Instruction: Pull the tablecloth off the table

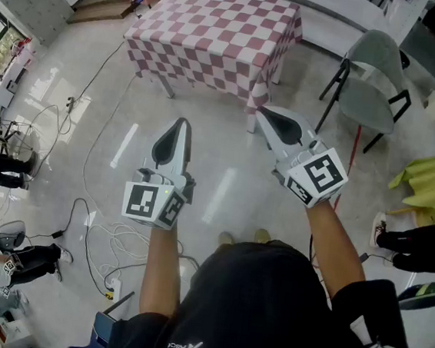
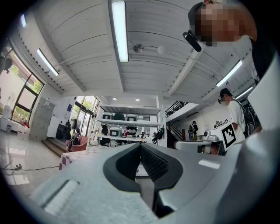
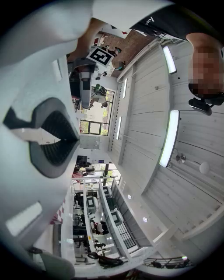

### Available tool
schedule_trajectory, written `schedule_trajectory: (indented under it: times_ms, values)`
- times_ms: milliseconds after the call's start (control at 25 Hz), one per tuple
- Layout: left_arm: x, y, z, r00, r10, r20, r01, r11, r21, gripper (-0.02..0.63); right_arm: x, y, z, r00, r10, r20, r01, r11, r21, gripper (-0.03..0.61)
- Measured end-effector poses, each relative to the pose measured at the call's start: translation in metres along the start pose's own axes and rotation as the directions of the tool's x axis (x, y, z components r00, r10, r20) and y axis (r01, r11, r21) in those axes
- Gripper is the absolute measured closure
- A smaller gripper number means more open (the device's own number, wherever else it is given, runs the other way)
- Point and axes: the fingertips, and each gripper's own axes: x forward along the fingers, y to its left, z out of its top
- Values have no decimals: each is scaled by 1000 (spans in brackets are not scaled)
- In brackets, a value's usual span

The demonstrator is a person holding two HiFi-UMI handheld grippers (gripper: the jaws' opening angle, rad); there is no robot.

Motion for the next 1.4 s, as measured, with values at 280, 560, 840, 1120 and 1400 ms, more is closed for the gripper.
schedule_trajectory:
  times_ms: [280, 560, 840, 1120, 1400]
  values:
    - [-5, 7, 2, 1000, 10, 2, -10, 1000, -6, 603, 2, 6, 3, 1000, 4, 19, -4, 1000, 19, 578]
    - [-21, 30, 3, 1000, 8, 19, -8, 1000, 1, 603, 18, 24, -1, 1000, 2, 4, -2, 1000, 2, 578]
    - [-38, 73, 5, 1000, 13, 23, -13, 1000, 1, 603, 54, 42, -5, 1000, -12, 3, 12, 1000, -13, 578]
    - [-34, 131, 1, 999, 23, 29, -21, 999, -39, 604, 97, 44, -21, 999, -42, -13, 41, 999, -21, 578]
    - [16, 192, -11, 999, 25, 25, -26, 1000, 10, 604, 170, 14, -34, 1000, -23, -1, 23, 997, -69, 578]
